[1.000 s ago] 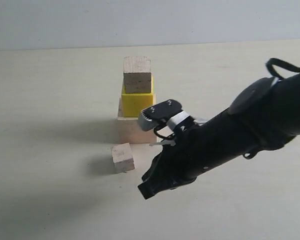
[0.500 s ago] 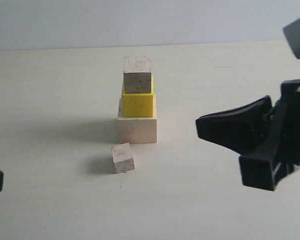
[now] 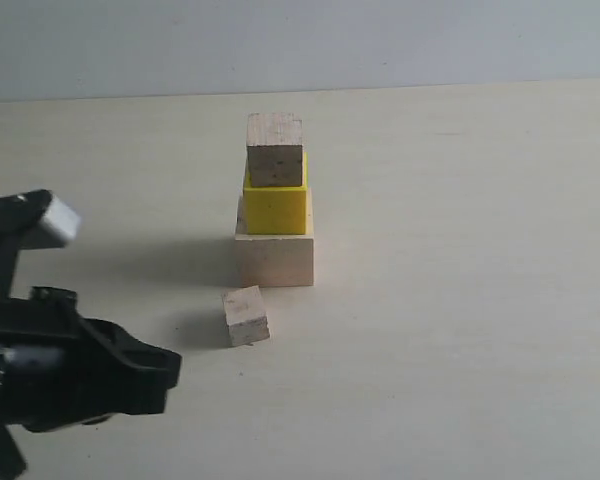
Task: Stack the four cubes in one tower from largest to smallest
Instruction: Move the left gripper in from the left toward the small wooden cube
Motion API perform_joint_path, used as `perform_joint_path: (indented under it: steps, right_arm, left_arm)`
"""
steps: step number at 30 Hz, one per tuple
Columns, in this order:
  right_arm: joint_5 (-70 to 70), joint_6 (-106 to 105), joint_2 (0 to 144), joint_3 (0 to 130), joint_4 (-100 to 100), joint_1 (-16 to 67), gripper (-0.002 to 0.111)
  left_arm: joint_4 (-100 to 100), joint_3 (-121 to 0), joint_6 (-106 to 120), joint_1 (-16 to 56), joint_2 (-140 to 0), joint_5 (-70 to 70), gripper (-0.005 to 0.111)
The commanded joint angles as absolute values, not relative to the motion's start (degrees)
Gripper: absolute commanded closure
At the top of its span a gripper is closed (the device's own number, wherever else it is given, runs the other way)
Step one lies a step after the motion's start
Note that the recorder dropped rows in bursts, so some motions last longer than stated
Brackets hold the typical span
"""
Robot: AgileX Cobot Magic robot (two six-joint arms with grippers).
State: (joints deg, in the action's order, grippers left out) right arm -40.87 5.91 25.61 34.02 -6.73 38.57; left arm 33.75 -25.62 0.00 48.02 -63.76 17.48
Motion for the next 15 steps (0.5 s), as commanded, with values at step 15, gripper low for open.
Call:
perform_joint_path:
  steps: [15]
  right_arm:
    - [-51.5,6.2,24.8,34.5,-5.2,38.7,0.108]
  left_arm:
    - [34.8,-30.3,-9.5,52.5,-85.3,3.4,0.097]
